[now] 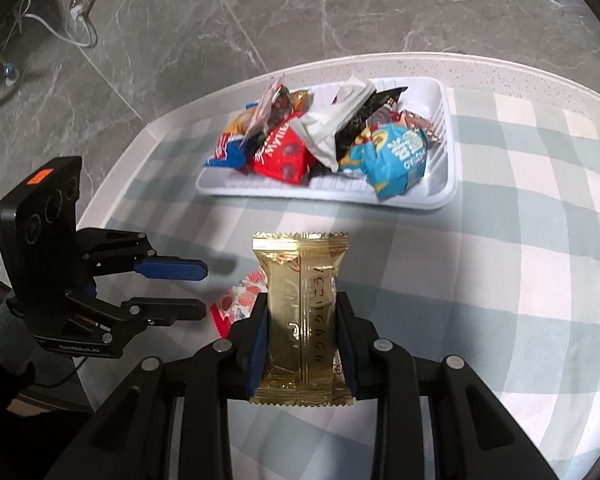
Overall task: Organize snacks
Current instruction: 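Carry fruit candy with left tool while right tool carries gold cake to tray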
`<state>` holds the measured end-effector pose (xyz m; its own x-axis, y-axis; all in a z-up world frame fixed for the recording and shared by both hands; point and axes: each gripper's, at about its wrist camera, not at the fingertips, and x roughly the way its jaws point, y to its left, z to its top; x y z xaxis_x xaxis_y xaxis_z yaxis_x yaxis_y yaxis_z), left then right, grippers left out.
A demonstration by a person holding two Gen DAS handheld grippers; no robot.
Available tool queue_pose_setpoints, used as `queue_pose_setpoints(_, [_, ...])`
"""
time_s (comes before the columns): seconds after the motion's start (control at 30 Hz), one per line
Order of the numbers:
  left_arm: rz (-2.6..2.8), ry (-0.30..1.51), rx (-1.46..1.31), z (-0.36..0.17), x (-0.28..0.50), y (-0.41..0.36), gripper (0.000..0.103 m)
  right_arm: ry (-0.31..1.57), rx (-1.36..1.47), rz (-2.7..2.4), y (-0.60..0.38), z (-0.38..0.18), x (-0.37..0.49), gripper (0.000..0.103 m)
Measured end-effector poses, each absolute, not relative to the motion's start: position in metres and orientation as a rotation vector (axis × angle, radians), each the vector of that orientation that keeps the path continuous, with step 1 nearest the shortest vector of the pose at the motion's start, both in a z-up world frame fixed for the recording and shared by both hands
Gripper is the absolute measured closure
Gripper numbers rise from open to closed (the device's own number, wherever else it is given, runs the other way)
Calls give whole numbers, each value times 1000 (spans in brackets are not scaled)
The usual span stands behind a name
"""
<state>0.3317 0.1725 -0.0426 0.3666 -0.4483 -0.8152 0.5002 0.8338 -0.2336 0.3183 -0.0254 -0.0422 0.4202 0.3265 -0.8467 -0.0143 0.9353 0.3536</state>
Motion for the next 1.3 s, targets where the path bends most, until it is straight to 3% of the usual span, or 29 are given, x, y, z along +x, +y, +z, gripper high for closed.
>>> queue_pose_setpoints(0.3, [-559, 1096, 85, -63, 325, 164, 69, 1129, 302, 211, -23, -46, 318, 69])
queue_pose_setpoints(0.37, [-545, 1099, 76, -65, 327, 164, 54, 1131, 304, 210, -22, -48, 317, 69])
queue_pose_setpoints(0.8, [-499, 1134, 179, -83, 338, 127, 52, 1127, 314, 196, -25, -53, 315, 69])
queue_pose_setpoints(1.0, [-482, 1121, 249, -86, 338, 116, 54, 1128, 317, 190, -26, -55, 313, 69])
queue_pose_setpoints(1.07, [-468, 1113, 260, -87, 339, 113, 68, 1126, 319, 188, -26, -55, 313, 69])
queue_pose_setpoints(1.3, [-470, 1102, 207, -84, 339, 122, 71, 1121, 329, 184, -27, -55, 314, 68])
